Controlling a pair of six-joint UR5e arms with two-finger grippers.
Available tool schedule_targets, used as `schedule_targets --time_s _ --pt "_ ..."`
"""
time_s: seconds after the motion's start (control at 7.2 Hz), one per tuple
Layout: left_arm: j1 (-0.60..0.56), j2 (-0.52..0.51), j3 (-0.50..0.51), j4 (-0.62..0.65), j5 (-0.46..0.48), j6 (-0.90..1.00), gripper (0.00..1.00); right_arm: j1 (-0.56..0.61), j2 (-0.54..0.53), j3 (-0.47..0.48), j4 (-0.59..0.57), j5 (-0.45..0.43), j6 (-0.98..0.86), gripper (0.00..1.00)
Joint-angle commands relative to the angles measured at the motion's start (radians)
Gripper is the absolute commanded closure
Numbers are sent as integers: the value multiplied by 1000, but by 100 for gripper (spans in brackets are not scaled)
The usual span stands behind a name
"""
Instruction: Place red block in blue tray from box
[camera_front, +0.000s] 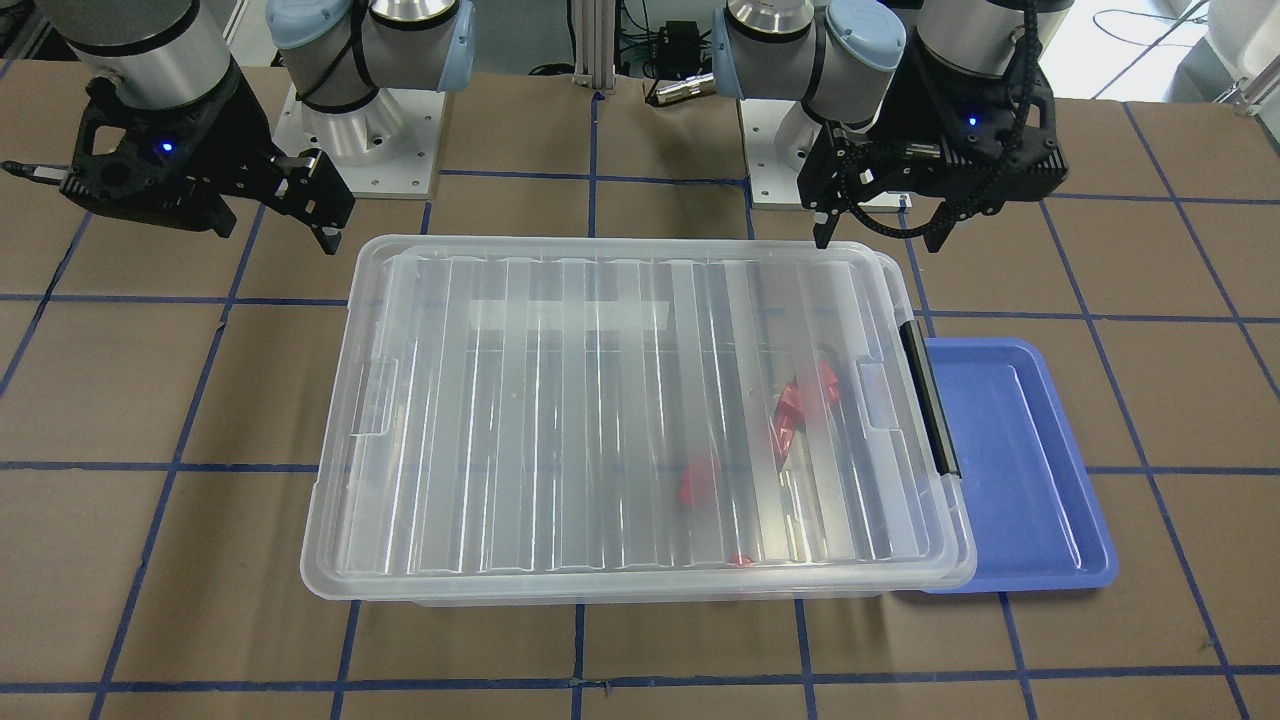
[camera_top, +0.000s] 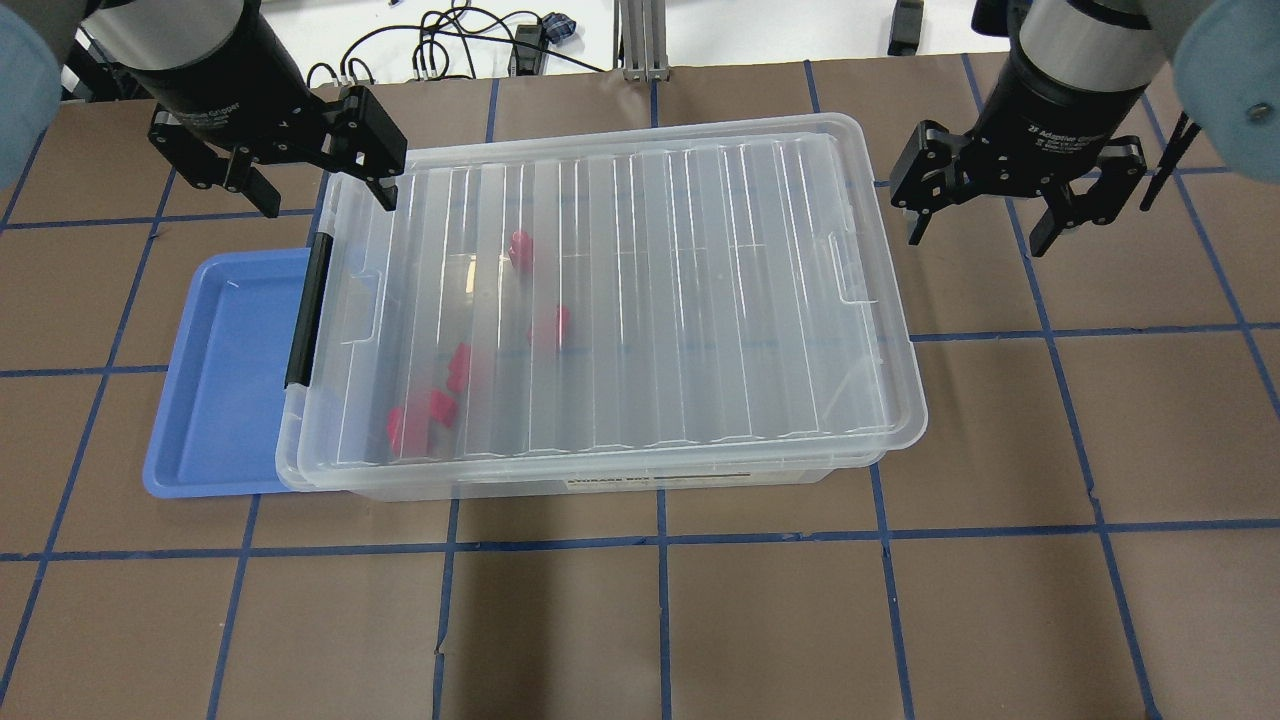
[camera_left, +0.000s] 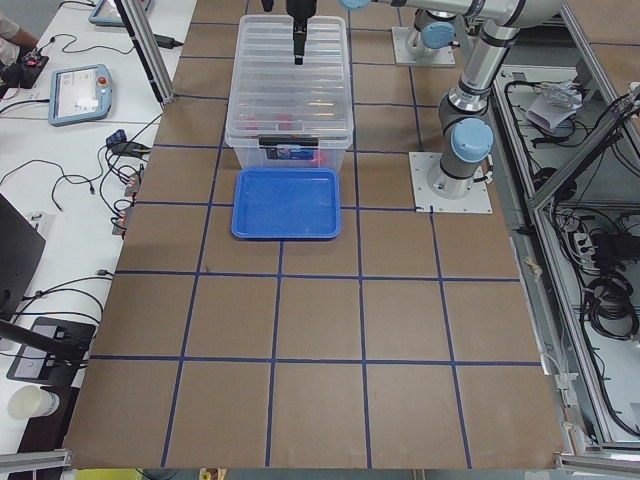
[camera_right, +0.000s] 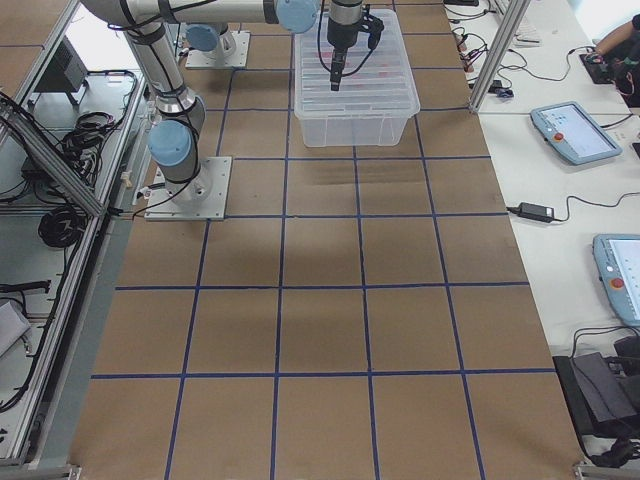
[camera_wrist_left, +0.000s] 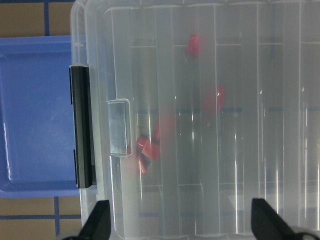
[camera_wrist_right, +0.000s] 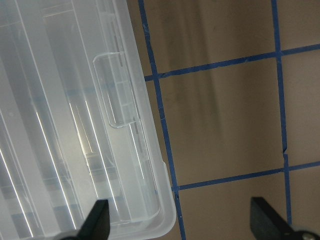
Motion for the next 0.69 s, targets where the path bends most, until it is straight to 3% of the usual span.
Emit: schedule_targets --time_s 0.0,0.56 --pt "-5 -4 -1 -4 3 0 0 0 -2 4 0 1 2 0" --pt "-5 -9 1 -8 6 0 0 1 1 5 -6 1 2 0"
